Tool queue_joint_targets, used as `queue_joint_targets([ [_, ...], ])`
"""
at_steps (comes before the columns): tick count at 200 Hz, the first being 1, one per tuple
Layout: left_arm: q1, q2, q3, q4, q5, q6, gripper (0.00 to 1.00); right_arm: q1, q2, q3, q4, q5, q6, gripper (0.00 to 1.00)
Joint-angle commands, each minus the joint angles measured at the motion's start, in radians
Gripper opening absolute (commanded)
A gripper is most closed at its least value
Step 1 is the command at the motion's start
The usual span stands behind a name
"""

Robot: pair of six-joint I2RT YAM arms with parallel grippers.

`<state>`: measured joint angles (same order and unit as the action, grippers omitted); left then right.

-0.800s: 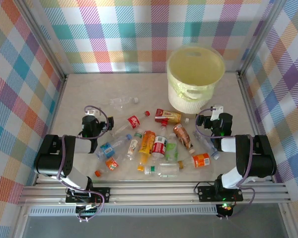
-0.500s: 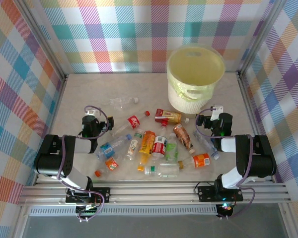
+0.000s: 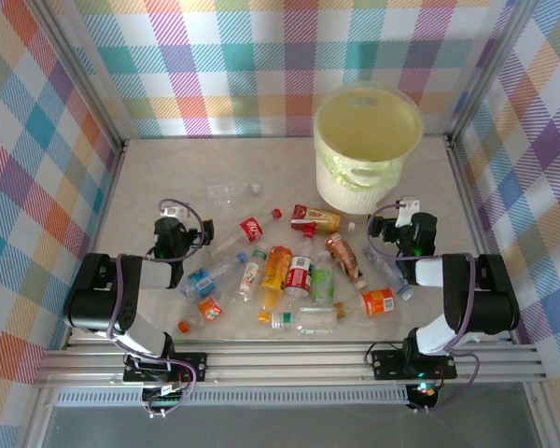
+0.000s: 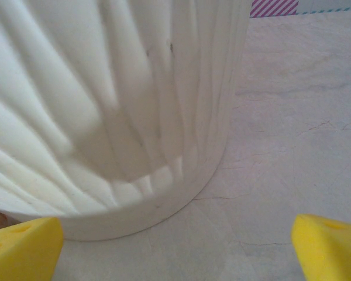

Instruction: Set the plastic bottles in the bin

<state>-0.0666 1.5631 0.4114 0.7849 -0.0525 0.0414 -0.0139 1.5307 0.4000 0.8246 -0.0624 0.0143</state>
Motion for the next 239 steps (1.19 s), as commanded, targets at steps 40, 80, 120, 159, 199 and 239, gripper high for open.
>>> queue_joint_targets([
  [40, 0.009, 0.002, 0.013, 0.011, 0.011, -0.003, 1.0, -0.002, 0.003, 0.013, 0.001, -0.017, 0.0, 1.0],
  [80, 0.01, 0.002, 0.013, 0.012, 0.01, -0.004, 1.0, -0.003, 0.003, 0.012, 0.001, -0.017, -0.001, 1.0],
  [120, 0.01, 0.002, 0.014, 0.013, 0.011, -0.004, 1.0, -0.002, 0.003, 0.013, 0.0, -0.017, 0.0, 1.0],
  [159, 0.008, -0.01, -0.008, 0.046, 0.02, -0.001, 1.0, -0.002, 0.0, -0.002, 0.027, -0.005, 0.006, 1.0],
  [199, 0.01, -0.025, -0.048, 0.103, 0.0, -0.011, 1.0, -0.002, -0.013, -0.046, 0.095, 0.026, 0.021, 1.0],
  [239, 0.009, -0.155, -0.04, -0.013, -0.025, -0.018, 1.0, -0.002, -0.114, -0.062, 0.037, 0.054, 0.028, 1.0],
])
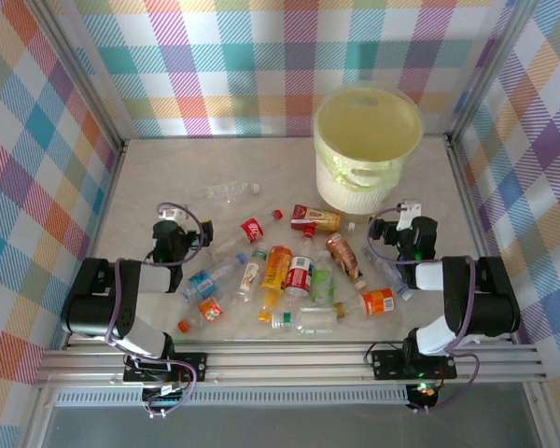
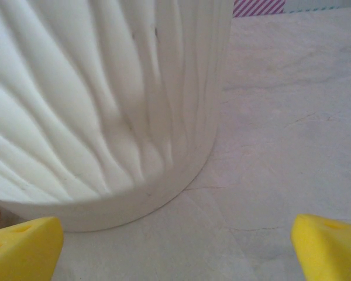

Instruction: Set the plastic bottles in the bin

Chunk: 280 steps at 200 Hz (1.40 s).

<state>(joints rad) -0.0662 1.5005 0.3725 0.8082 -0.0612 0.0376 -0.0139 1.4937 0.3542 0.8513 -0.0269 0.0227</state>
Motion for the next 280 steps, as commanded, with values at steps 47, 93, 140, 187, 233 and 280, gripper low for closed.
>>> queue_joint_targets([
  [47, -0.002, -0.254, 0.051, -0.23, -0.077, -0.035, 1.0, 0.0, -0.279, -0.013, -0.159, 0.035, 0.038, 1.0],
  [93, -0.071, -0.333, 0.188, -0.518, -0.086, -0.142, 1.0, 0.055, -0.515, 0.059, -0.541, 0.14, 0.145, 1.0],
  [140, -0.139, -0.387, 0.326, -0.815, -0.027, -0.379, 1.0, 0.149, -0.712, 0.116, -0.875, 0.145, 0.322, 1.0],
  [187, -0.202, -0.425, 0.471, -1.059, 0.201, -0.477, 1.0, 0.259, -0.788, 0.182, -1.151, 0.197, 0.442, 1.0],
  [233, -0.255, -0.401, 0.659, -1.298, 0.527, -0.413, 1.0, 0.307, -0.731, 0.28, -1.29, 0.119, 0.393, 1.0],
  [280, -0.293, -0.446, 0.696, -1.346, 0.765, -0.24, 1.0, 0.333, -0.631, 0.307, -1.311, 0.038, 0.362, 0.91],
])
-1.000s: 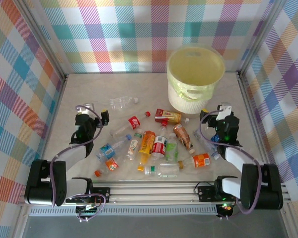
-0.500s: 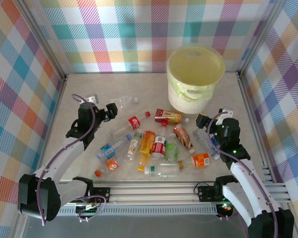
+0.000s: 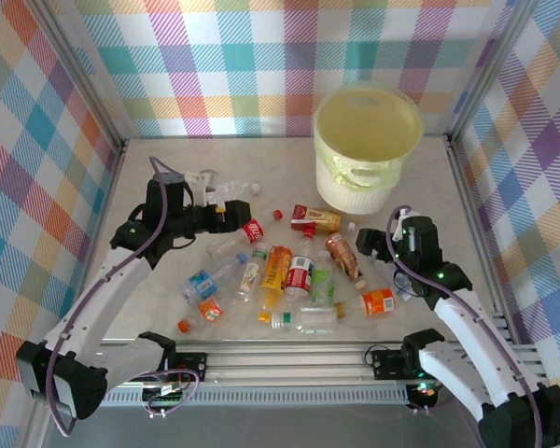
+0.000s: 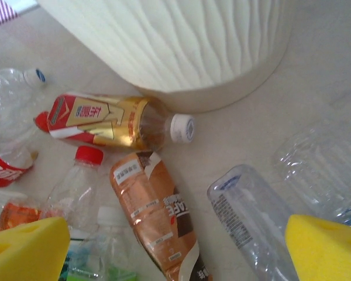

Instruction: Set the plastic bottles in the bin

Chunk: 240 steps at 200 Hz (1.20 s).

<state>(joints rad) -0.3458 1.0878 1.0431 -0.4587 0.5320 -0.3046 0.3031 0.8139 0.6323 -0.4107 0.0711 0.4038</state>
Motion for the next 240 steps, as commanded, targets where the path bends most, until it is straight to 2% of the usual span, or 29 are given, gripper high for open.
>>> queue_joint_targets([
  [1, -0.014, -0.034, 0.025, -0.079, 0.175, 0.104, 1.0, 0.016, 0.051, 0.03, -0.048, -0.062, -0.021, 0.91],
  [18, -0.016, -0.057, 0.01, -0.072, 0.196, 0.14, 1.0, 0.04, 0.095, 0.04, -0.044, -0.073, -0.035, 0.86],
  [62, -0.017, -0.16, -0.031, -0.026, 0.142, 0.159, 1.0, 0.103, 0.203, 0.093, -0.068, -0.028, -0.068, 0.77],
  [95, -0.016, -0.172, -0.04, -0.044, 0.131, 0.163, 1.0, 0.119, 0.307, 0.134, -0.081, -0.039, -0.109, 0.73],
  [130, -0.016, -0.184, -0.048, -0.04, 0.128, 0.156, 1.0, 0.147, 0.398, 0.163, -0.084, 0.002, -0.136, 0.69],
  [240, -0.015, -0.181, -0.053, -0.046, 0.116, 0.153, 1.0, 0.168, 0.609, 0.228, -0.021, -0.016, -0.176, 0.71],
])
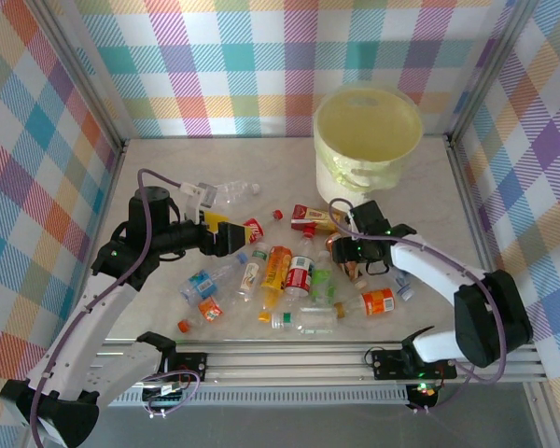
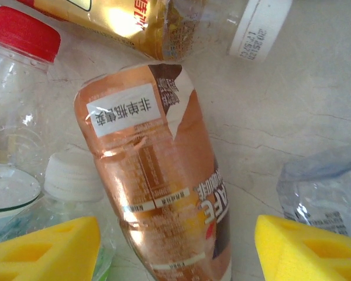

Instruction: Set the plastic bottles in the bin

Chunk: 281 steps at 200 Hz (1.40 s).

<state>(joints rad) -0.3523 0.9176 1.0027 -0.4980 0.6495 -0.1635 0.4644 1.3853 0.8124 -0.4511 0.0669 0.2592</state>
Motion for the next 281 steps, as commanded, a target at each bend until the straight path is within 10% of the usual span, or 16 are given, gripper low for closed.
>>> queue_joint_targets([
  [1, -0.009, -0.011, -0.012, -0.007, -0.001, 0.012, 1.0, 0.006, 0.039, 0.049, 0.02, -0.012, -0.032, 0.71],
  [281, -0.01, 0.011, -0.015, -0.002, -0.021, 0.012, 1.0, 0.017, 0.234, 0.144, 0.104, 0.04, -0.072, 0.63],
])
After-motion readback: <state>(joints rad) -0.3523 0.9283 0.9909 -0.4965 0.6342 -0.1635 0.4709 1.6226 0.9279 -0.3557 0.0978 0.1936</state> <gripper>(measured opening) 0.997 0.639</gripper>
